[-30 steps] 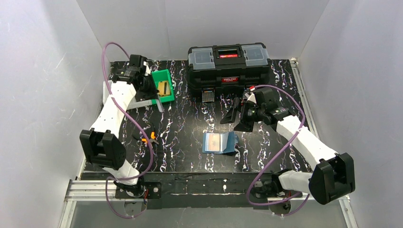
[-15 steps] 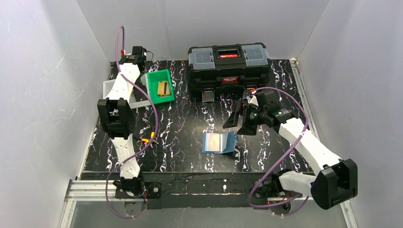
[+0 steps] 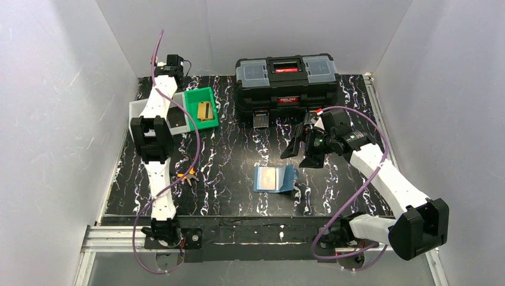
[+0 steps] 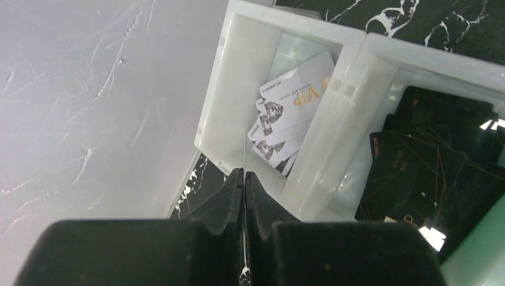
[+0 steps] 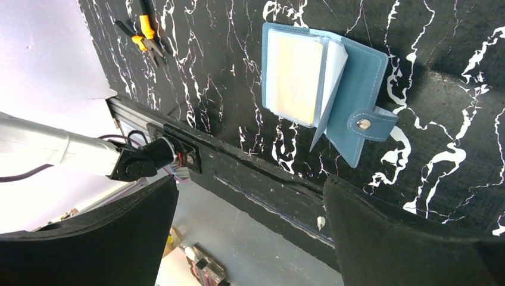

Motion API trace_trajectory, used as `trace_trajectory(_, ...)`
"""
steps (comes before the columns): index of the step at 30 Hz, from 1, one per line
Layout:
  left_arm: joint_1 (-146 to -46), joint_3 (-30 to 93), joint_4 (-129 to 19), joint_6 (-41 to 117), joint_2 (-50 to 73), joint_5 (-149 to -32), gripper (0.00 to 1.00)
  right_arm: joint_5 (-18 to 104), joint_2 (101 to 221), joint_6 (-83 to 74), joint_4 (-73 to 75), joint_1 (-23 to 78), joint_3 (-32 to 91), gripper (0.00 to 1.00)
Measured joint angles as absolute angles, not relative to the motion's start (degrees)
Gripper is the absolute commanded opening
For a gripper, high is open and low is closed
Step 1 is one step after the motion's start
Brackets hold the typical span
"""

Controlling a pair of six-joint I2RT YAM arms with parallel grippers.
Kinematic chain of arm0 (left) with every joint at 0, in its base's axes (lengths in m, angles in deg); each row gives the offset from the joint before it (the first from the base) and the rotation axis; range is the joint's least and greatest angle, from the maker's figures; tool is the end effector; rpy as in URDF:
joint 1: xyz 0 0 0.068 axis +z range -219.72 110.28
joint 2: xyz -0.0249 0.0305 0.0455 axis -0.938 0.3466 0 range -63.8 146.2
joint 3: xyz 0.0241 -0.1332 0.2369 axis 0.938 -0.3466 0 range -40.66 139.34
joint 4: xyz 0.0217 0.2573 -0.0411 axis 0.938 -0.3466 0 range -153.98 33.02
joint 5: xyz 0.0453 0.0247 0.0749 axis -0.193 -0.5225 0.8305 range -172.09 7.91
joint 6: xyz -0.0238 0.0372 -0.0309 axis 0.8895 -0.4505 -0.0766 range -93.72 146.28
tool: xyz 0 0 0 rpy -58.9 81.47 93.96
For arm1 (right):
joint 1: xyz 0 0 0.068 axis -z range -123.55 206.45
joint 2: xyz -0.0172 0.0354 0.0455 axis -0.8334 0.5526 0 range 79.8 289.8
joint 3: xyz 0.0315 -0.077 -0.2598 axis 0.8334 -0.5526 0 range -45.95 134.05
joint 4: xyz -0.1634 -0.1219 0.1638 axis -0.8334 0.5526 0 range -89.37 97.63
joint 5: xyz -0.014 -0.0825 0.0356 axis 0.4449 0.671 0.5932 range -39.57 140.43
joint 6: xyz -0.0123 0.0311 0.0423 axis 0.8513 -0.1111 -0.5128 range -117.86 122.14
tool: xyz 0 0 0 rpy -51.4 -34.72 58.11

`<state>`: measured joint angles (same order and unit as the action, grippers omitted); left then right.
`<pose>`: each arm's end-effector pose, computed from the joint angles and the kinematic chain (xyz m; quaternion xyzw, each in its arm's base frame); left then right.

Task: Take the credit cards out of the card holder
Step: Place the credit card in the storage box.

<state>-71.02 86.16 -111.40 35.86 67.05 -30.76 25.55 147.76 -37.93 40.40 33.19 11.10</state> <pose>0.4922 0.0166 0.2739 -0.1801 0.8566 0.3917 0.2835 0.2149 0.1086 0.2885 0.0627 0.9203 0.3452 0.1731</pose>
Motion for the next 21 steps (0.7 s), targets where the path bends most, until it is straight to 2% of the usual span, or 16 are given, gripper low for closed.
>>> trace_trajectory(11,-67.9,89.7,-111.4,34.0,72.6,-31.2,0.00,26.3,150.0,-38.0,42.4,33.2,12.9,0.98)
trace_trajectory(12,-67.3,89.7,-111.4,34.0,72.9,-31.6,0.02,26.3,150.4,-38.0,42.5,33.2,12.9,0.98)
trace_trajectory(15,-65.9,89.9,-111.7,34.0,73.7,-32.7,0.27,26.3,151.7,-37.9,42.8,33.1,13.4,0.98)
trace_trajectory(17,-65.2,90.0,-112.3,34.0,73.8,-33.8,0.51,26.3,152.3,-37.9,42.8,33.0,13.9,0.98)
trace_trajectory(19,-64.7,90.4,-112.8,34.0,73.8,-34.7,0.60,26.2,152.6,-37.9,42.6,32.8,14.4,0.98)
trace_trajectory(21,-64.6,90.7,-112.9,34.3,73.8,-35.5,0.65,26.2,152.6,-37.9,42.6,32.6,14.7,0.98)
